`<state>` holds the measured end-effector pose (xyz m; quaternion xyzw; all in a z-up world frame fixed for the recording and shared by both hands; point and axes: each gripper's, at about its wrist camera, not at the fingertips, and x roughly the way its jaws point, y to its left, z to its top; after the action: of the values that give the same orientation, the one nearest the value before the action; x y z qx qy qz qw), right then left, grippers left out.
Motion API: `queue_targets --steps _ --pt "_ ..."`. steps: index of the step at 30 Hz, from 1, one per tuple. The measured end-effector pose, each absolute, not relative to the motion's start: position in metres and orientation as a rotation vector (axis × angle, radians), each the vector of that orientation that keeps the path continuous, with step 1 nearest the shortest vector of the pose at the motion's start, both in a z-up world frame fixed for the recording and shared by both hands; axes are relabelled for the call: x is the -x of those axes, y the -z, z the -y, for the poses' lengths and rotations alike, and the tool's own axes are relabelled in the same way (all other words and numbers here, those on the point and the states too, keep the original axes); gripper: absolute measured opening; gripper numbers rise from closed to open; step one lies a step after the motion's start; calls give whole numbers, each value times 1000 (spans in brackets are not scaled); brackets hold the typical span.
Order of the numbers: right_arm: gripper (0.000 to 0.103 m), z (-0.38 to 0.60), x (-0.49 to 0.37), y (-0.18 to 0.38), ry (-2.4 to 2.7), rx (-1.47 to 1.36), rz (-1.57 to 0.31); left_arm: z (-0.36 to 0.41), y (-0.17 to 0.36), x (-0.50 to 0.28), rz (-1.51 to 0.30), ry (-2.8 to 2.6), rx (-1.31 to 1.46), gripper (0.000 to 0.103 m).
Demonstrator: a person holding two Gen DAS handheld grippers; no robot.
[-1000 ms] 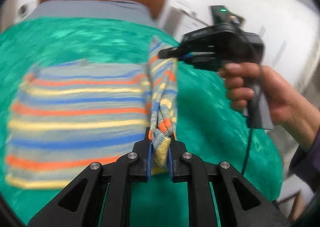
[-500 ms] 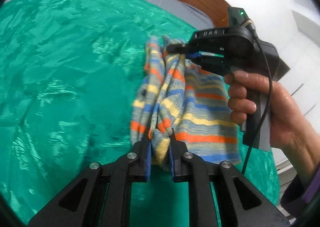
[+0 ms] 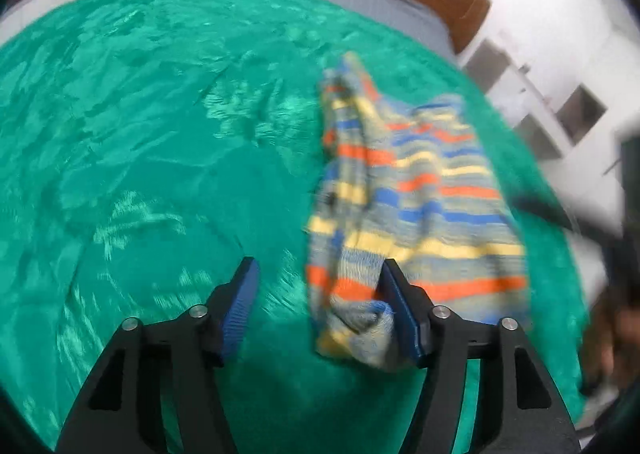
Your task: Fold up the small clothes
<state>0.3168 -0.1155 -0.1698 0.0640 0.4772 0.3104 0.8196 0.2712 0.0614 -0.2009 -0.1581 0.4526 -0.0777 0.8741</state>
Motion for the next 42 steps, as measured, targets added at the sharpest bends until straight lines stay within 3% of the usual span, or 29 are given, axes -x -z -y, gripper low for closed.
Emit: queue_targets --steps 4,7,9,15,17,18,19,23,26,29,32,35,38,40,41,42 --pt "45 120 -271 210 -591 -33 -1108 -64 195 -290 -969 164 293 65" --pt "50 127 -256 193 -582 -40 -1054 -67 174 -282 -932 181 280 71" --pt "50 133 -253 180 -568 -43 -1016 -72 165 -285 -902 217 290 85" --pt "50 146 -288 151 -484 -36 -936 -44 157 -327 -938 290 196 86" --pt "50 146 -296 148 -472 -67 -931 -38 163 -342 -956 237 137 80" --pt "50 144 -300 150 -470 -80 -929 -38 171 -354 -973 201 115 65" --pt "51 138 -305 155 -472 -84 -931 -42 180 -363 -999 169 108 60" --pt "57 120 -316 205 -447 -59 -1051 -67 199 -375 -1051 183 239 58" --pt "57 128 -310 202 -457 -63 -1015 -81 190 -370 -1041 181 245 67" --pt "58 158 -309 187 -454 -161 -1011 -119 180 -362 -996 69 290 69" --pt "70 184 -315 181 -431 -244 -987 -146 181 -358 -983 191 498 76" --pt "71 198 -333 190 -439 -378 -1001 -124 187 -361 -1037 353 519 87" --pt "71 193 -359 215 -465 -504 -1055 -81 197 -371 -1094 425 388 87" --pt "71 182 -376 242 -485 -616 -1126 -62 203 -379 -1094 379 270 86" --pt "71 175 -380 245 -476 -622 -1115 -56 205 -381 -1088 360 250 80" --pt "58 167 -382 242 -476 -593 -1102 -54 207 -383 -1085 352 251 58"
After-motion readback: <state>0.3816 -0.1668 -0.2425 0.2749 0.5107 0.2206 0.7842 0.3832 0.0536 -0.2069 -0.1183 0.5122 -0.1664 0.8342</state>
